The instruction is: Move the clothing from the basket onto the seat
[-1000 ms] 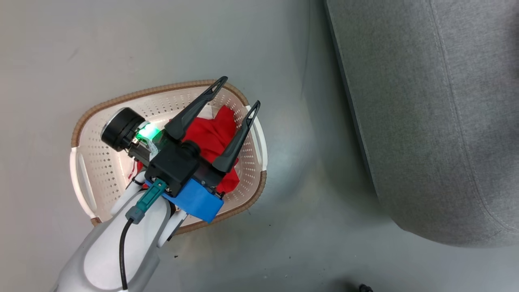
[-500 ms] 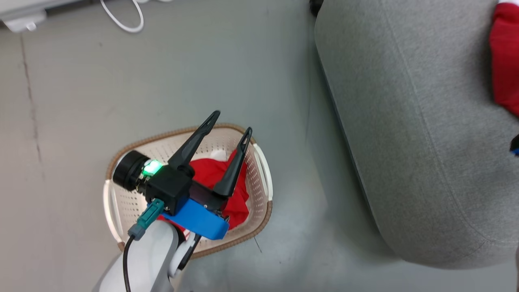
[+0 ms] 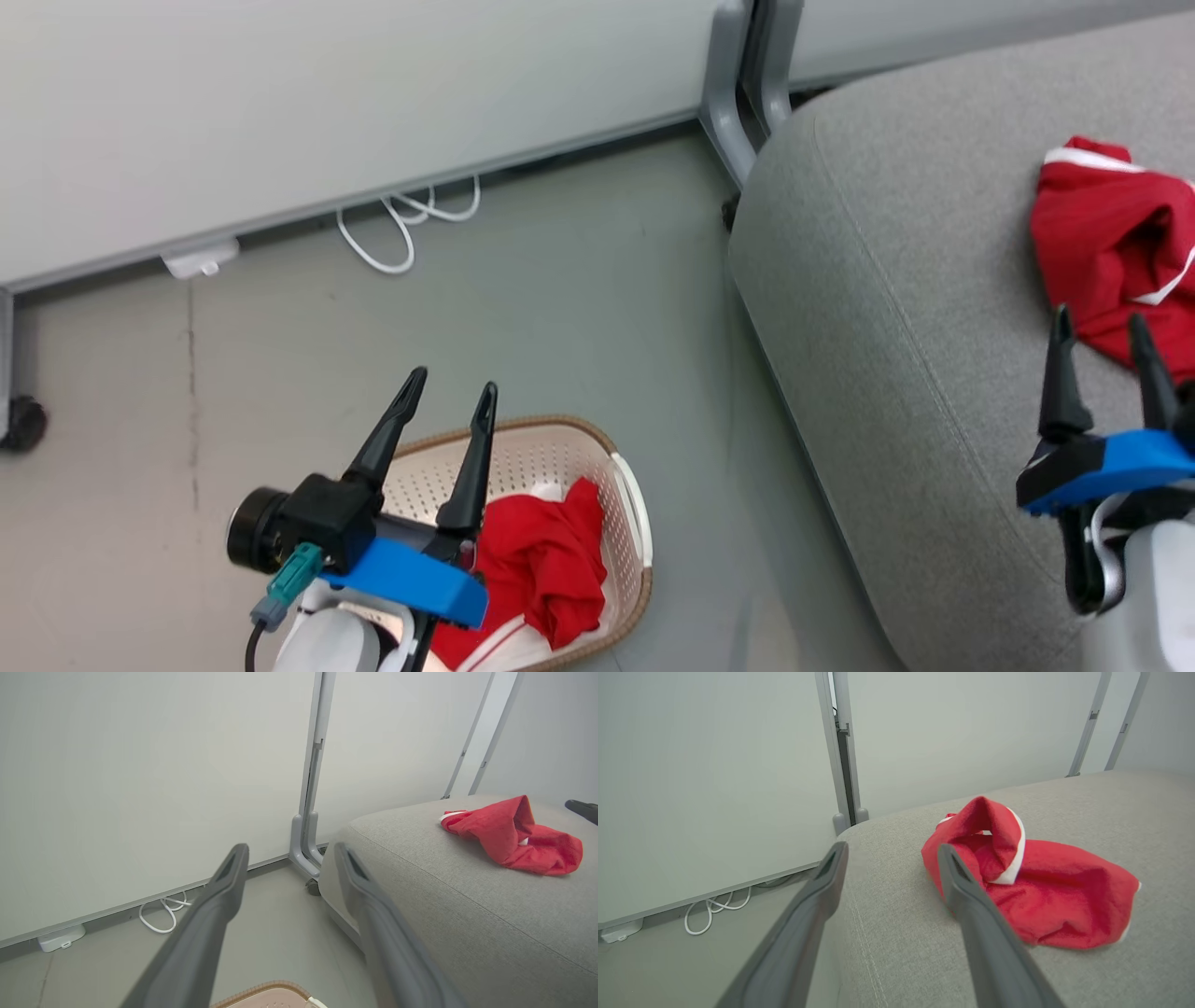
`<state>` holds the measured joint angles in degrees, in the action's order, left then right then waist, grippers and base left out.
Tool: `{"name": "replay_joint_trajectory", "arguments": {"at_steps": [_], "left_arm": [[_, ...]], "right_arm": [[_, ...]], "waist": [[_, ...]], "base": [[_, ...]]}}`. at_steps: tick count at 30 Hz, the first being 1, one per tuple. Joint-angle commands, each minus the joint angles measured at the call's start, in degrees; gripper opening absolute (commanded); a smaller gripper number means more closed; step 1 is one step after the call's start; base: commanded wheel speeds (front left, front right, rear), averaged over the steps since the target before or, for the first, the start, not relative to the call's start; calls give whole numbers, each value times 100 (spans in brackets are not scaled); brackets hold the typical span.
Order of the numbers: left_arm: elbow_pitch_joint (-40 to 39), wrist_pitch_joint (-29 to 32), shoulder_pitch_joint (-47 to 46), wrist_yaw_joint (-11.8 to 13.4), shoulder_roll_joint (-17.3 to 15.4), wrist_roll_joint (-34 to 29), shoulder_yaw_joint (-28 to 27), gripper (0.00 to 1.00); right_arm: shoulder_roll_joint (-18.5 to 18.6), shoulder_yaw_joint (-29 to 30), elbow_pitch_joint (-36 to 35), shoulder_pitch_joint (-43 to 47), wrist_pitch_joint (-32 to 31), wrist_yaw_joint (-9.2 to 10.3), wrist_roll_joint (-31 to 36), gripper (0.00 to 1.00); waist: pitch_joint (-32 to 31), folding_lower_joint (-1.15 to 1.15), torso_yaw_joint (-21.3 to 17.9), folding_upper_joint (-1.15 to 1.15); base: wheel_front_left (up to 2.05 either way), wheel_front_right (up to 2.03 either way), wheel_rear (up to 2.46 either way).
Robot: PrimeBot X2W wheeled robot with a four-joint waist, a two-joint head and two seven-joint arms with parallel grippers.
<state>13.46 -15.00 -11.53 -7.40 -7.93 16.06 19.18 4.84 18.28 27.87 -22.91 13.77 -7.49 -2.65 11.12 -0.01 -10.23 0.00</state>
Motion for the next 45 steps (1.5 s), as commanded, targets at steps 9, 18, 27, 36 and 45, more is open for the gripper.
{"name": "replay_joint_trajectory", "arguments": {"at_steps": [9, 18, 27, 36, 45], "left_arm": [[186, -28, 571, -5, 245, -44, -641, 100], [382, -28, 832, -7, 345, -118, -1153, 100], [532, -23, 912, -7, 342, -156, -1364, 100], [582, -23, 945, -8, 345, -162, -1410, 100], [598, -23, 959, -8, 334, -139, -1367, 100]], "right_arm": [[-189, -606, -1359, 1287, -431, -1, -137, 100], [-195, -1080, -2087, 1987, -716, -1, -483, 100], [-195, -1291, -2177, 2151, -713, -1, -627, 100], [-195, -1366, -2109, 2168, -658, -1, -682, 100], [-196, -1437, -2046, 2177, -681, -1, -722, 100]], "waist": [[-762, 1, 536, 0], [-975, 1, 945, 0], [-1100, 1, 1167, 0], [-1122, 1, 1275, 0], [-1115, 1, 1264, 0]], "base": [[0, 0, 0], [0, 0, 0], [0, 0, 0], [0, 0, 0], [0, 0, 0]]}}
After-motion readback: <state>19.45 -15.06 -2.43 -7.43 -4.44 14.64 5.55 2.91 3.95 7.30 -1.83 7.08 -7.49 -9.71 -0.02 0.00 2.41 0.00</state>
